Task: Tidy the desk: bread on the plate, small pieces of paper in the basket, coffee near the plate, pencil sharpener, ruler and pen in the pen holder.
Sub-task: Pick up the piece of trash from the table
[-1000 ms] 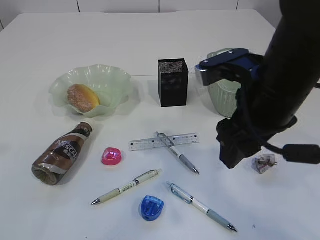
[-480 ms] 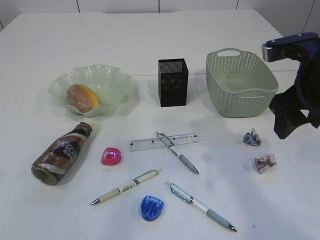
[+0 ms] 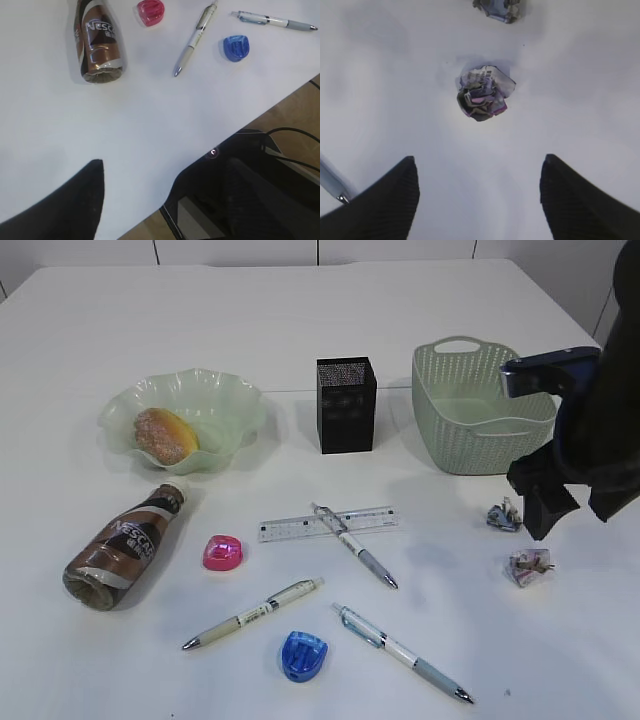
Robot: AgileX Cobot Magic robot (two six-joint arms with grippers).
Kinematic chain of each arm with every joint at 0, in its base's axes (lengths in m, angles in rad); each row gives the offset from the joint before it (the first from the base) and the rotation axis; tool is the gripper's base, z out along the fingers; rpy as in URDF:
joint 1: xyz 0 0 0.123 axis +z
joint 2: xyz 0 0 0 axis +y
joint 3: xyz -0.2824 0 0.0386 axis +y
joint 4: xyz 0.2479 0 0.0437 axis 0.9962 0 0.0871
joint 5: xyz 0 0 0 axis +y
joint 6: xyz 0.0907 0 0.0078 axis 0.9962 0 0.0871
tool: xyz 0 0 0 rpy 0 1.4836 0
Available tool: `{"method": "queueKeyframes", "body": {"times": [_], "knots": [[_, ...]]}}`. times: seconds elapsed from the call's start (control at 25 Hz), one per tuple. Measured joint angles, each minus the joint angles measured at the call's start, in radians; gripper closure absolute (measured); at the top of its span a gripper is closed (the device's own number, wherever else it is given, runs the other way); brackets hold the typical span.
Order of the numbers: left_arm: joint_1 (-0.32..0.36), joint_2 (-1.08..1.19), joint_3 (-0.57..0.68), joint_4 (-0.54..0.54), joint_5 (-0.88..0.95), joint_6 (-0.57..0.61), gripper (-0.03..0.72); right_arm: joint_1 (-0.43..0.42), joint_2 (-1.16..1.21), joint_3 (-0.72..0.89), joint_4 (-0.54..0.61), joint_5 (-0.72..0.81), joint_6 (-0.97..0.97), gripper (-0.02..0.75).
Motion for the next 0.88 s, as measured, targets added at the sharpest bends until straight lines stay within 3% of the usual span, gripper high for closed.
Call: {"method": "queueKeyframes", "body": {"times": [0.44,0.68,0.88], "knots": [[0.0,0.043,0.016,0.023,-0.1,0.0,0.162,0.0,0.125,0.0,0.0,-0.068,0.026,0.155],[0.0,0.051,0.016,0.025,-0.13,0.0,0.162,0.0,0.183,0.0,0.0,-0.095,0.032,0.239],[0.0,0.051,0.016,0.033,-0.154,0.0,0.162,0.0,0.225,0.0,0.0,-0.102,0.032,0.248]]}}
